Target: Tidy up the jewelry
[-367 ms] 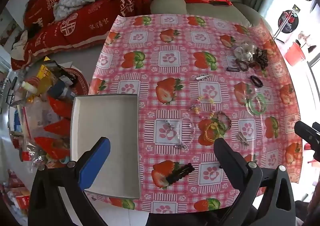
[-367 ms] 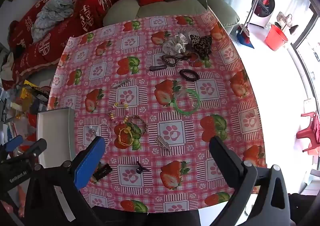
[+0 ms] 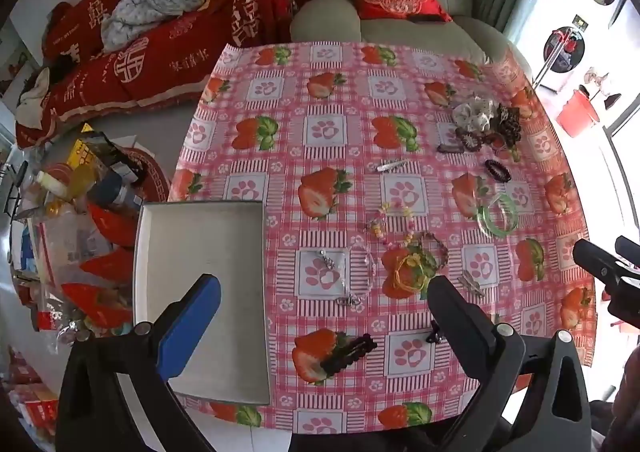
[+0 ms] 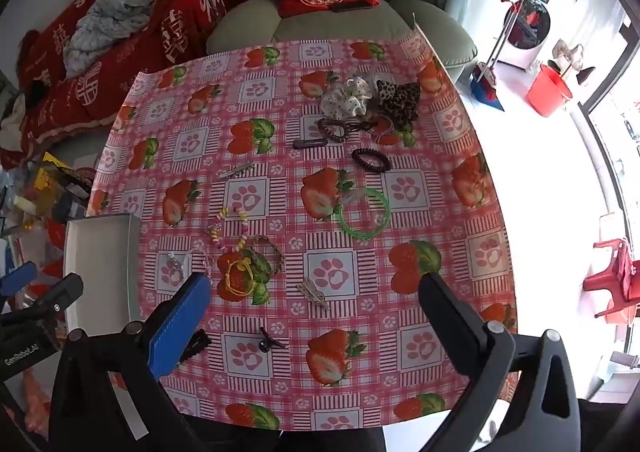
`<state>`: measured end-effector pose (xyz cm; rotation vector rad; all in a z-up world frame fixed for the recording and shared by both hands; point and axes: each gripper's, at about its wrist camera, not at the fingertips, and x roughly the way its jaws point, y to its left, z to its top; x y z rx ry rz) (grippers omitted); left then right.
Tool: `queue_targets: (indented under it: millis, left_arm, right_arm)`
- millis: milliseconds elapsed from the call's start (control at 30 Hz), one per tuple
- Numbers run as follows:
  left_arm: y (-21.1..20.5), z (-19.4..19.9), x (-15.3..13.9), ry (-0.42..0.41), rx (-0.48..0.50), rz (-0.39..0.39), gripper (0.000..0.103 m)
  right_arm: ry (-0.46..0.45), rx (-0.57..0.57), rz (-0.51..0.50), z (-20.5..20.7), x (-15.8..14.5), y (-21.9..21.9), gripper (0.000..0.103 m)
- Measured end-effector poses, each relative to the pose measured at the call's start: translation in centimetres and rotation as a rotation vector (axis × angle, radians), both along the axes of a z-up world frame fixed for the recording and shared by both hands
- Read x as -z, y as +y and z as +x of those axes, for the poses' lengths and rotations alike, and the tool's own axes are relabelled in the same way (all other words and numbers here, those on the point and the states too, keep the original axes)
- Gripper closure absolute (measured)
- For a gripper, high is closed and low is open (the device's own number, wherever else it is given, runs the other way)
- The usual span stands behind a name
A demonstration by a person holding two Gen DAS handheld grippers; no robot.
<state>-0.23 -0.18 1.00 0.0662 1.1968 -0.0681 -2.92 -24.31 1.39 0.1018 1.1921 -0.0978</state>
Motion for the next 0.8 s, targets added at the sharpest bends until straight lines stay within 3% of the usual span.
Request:
queue_targets:
  millis: [133, 367, 800]
  left_arm:
    - [0.4, 0.1, -0.5, -0.033, 0.011, 0.007, 0.000]
    - [0.1, 0.1, -0.3, -0.016, -0.008, -0.036, 0.000]
    - [-0.4, 0.2, 0.1, -0.016, 0.014, -0.012, 0.000]
  right_arm:
    - [-0.005, -0.021, -0.016, 0.2, -0.4, 0.3, 0.000]
    - [-0.012, -0.021, -0.025, 0.3, -0.8, 0.4, 0.000]
    - [-0.024, -0.020, -0.027, 0.9, -1.0, 0.3, 0.000]
